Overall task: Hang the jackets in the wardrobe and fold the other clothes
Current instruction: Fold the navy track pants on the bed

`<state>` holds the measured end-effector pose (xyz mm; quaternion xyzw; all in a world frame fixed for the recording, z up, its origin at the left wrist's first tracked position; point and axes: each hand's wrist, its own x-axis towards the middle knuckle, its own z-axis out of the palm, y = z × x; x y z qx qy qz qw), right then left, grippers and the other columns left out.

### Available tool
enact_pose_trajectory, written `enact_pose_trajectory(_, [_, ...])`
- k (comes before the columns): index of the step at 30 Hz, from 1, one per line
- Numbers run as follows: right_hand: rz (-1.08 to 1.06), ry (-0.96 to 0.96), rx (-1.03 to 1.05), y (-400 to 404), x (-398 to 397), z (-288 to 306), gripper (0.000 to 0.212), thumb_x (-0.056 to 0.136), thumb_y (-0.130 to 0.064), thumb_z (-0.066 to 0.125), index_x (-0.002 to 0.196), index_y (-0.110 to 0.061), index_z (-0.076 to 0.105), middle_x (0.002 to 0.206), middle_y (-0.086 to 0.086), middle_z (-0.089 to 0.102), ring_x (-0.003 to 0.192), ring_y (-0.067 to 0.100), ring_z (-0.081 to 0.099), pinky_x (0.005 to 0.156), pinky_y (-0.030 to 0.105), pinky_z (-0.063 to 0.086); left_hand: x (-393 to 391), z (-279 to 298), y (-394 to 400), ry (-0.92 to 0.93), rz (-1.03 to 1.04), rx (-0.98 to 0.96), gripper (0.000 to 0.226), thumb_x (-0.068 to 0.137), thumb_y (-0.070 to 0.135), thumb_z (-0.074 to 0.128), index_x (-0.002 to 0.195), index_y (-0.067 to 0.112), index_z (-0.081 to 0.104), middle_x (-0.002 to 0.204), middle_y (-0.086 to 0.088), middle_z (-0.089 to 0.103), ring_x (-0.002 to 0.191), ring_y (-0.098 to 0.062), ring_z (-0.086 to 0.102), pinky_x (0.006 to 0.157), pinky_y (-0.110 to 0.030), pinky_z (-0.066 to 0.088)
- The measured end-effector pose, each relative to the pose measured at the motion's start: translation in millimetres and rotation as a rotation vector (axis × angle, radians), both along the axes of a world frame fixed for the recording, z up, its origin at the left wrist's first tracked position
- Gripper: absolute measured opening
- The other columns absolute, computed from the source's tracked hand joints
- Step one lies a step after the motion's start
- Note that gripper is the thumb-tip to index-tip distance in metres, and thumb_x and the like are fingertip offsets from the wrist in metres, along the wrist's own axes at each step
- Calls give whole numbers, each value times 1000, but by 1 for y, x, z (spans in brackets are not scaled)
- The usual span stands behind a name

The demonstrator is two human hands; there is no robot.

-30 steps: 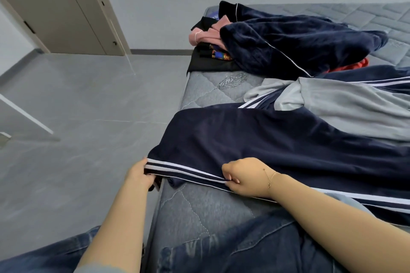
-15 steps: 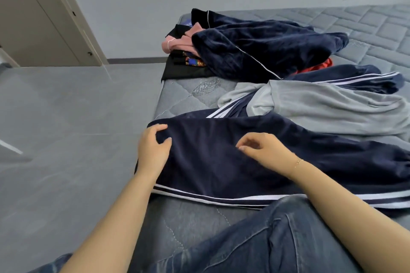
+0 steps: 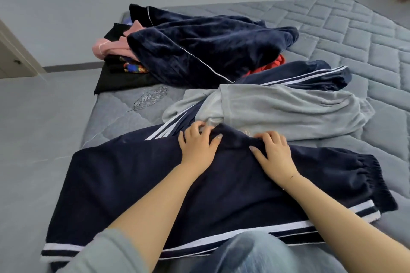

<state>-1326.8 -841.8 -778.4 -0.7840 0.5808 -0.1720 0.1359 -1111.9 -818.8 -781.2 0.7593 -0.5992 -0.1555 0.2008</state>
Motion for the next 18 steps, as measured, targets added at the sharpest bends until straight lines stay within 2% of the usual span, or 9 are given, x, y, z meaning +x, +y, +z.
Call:
enact_pose_trajectory(2, [-46,-45,-41,-3,1,-10,28,93,-34,60,116,-17,59,116,3,52,108,24,44,95,34,34,-1,-1,-11,53,121,-98,33,96,47,49,116,25,63,131,4,41,124,-22,36,109,-39,13])
enact_pose_trajectory(6, [-14,-186,28,-3,-4,-6,25,93,-30,62,114,-18,60,111,-7,47,103,11,38,98,27,31,-6,4,-14,117,175,-163,25,95,38,58,107,19,68,122,4,48,116,-20,40,104,-38,19])
enact_pose_trajectory(10, [3,-398,213,20,-32,17,31,91,-13,64,121,-19,61,117,-9,54,115,11,47,103,19,34,-7,16,20,83,-90,-418,10,93,26,63,96,17,64,103,8,56,94,-9,42,90,-31,26])
enact_pose_trajectory(12, [-45,-361,117,40,-57,27,30,88,-8,65,117,-17,64,120,-5,56,118,13,47,102,15,29,-2,21,41,58,-276,-409,13,86,20,72,89,18,59,94,10,57,87,-10,48,83,-32,34])
enact_pose_trajectory(14, [-179,-293,-105,59,-88,37,31,83,-5,68,112,-13,67,123,2,56,120,17,45,104,18,27,1,23,61,8,-420,-276,24,78,9,76,89,19,58,94,10,59,89,-15,54,83,-37,44])
enact_pose_trajectory(16, [-442,-288,-247,72,-124,43,34,80,-9,71,113,-12,66,124,8,56,119,24,47,106,27,31,0,22,77,-51,-470,-142,31,79,4,71,105,18,61,107,8,62,101,-19,58,91,-38,45])
enact_pose_trajectory(17, [-612,-376,-200,77,-142,45,38,81,-17,71,118,-12,62,126,9,53,119,26,47,106,34,34,-1,21,84,-61,-460,-109,38,84,8,68,119,19,59,118,6,60,109,-19,56,96,-36,43])
enact_pose_trajectory(18, [-801,-542,-50,83,-156,48,44,83,-26,71,123,-14,57,128,9,50,118,27,48,105,39,38,-3,20,89,-73,-449,-89,46,89,15,65,133,20,53,129,5,55,118,-18,53,101,-34,41])
